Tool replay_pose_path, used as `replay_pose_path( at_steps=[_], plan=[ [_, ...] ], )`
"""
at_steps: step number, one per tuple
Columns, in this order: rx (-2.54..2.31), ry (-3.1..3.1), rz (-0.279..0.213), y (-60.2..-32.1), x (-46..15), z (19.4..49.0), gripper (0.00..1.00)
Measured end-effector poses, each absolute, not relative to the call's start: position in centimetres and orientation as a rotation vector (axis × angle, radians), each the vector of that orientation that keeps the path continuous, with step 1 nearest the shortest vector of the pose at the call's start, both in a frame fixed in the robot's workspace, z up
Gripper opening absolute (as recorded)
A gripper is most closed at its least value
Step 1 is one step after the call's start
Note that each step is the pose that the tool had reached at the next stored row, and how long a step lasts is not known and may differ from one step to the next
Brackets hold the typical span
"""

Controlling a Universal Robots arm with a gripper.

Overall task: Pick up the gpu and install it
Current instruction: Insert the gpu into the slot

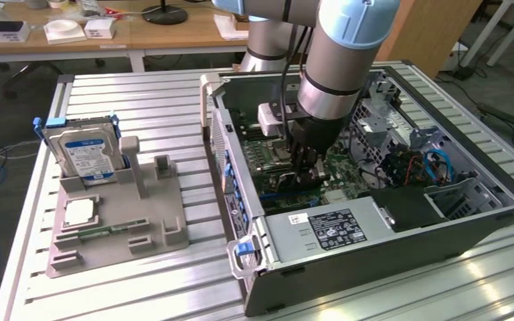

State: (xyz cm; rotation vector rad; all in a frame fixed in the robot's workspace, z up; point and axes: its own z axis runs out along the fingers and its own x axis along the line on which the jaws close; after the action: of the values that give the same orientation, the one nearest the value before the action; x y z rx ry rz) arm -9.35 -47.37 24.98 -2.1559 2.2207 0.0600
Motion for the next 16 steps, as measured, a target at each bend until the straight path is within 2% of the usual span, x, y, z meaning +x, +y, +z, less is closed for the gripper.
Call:
replay_pose_path(
  at_steps=[16],
  plan=[
    [-2.155, 2.221, 0.06, -47.13, -9.66, 24.99, 0.26]
  ],
)
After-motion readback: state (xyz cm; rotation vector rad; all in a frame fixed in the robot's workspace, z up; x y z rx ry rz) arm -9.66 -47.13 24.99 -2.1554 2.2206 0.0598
